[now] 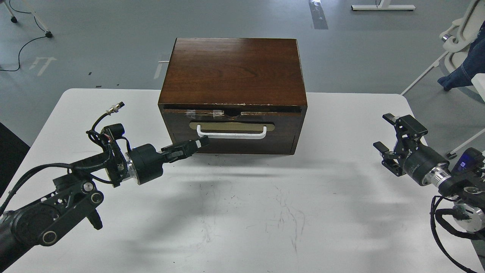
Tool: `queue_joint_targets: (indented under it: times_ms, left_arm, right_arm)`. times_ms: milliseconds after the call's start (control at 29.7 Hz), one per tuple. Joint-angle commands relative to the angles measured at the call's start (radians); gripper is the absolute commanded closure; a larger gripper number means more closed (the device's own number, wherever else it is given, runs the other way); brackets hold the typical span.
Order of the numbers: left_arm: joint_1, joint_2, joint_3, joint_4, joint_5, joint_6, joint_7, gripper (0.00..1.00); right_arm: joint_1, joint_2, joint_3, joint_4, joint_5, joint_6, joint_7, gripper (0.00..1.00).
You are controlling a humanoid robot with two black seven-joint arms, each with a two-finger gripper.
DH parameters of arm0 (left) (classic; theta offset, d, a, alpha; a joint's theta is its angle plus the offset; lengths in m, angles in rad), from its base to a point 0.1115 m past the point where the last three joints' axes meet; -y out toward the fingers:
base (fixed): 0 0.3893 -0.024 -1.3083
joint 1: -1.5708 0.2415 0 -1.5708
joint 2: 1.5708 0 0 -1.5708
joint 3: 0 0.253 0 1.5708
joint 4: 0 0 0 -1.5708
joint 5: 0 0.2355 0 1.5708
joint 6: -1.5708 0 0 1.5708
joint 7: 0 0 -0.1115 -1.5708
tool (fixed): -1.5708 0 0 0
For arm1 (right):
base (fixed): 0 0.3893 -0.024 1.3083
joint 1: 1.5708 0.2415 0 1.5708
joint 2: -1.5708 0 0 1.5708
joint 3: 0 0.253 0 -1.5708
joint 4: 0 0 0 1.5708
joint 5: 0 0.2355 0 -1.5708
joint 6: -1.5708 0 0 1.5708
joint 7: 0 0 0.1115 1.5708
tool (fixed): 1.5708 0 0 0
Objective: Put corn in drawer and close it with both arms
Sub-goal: 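Push the drawer front with the left gripper into the cabinet, then hold the left gripper against the closed drawer front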
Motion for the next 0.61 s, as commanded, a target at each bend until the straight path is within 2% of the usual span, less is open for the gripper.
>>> queue_joint_targets:
  times_ms: [0, 337, 573]
  left_arm:
    - [-0.009, -0.012, 0.002, 0.014, 0.0, 0.003, 0.0, 1.0]
    - [-0.011, -0.017, 0.002, 0.025, 0.0, 0.017, 0.0, 1.0]
    - [-0.002, 0.005, 0.021, 0.003, -0.046, -0.014, -0.013, 1.0]
  right_arm:
    - [-0.002, 0.001, 0.0, 0.0, 0.0, 0.0, 0.0, 0.0]
    - [-0.006, 0.0, 0.0, 0.002, 0.0, 0.0, 0.0, 0.0]
    - [-0.006, 0.001, 0.001, 0.003, 0.0, 0.001, 0.0, 0.0]
